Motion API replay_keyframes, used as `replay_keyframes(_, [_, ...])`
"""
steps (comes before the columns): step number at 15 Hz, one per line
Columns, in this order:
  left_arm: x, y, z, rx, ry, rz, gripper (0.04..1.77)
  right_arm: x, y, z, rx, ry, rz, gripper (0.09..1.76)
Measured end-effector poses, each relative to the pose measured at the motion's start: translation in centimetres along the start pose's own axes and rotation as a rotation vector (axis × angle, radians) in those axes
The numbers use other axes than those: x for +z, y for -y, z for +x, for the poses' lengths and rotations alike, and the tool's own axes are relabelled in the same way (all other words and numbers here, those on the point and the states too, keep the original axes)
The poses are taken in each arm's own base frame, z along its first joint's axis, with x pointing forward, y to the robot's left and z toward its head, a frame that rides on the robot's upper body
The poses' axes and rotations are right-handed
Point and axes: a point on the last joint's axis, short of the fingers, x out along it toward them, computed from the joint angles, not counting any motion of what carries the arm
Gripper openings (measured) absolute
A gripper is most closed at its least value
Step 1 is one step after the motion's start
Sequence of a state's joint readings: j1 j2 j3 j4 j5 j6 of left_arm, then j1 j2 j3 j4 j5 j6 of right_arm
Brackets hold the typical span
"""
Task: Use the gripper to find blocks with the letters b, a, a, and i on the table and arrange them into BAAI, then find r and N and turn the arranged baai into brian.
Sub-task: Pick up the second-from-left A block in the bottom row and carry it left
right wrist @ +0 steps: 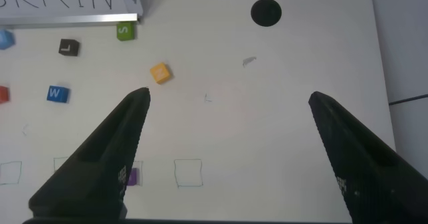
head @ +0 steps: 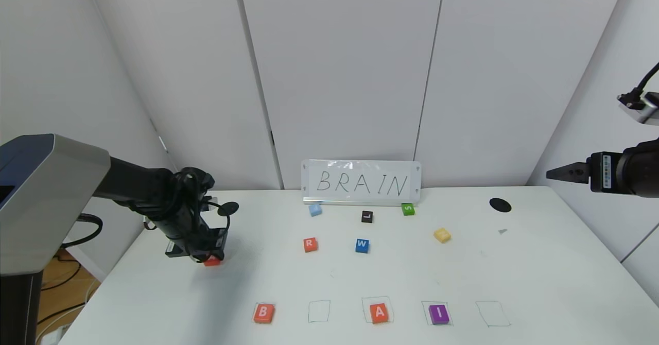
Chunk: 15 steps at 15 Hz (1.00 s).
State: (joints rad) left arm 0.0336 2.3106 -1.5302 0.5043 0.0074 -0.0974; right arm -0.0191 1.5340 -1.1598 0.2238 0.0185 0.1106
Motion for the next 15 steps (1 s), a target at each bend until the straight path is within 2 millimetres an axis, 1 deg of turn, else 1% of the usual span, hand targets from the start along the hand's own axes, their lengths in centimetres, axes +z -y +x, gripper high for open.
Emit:
replay_keyframes(9, [0.15,0.36,0.77,-0.021,-0.01,0.002,0.52,0.06,0.14,0.14,-0.005,-0.001,0.003,1.71])
replay_keyframes(15, [0.17,0.1,0.94,-0.02,-0.012,-0.005,0.52,0.05,0.14,0.17,-0.007,-0.002,0.003,1.71])
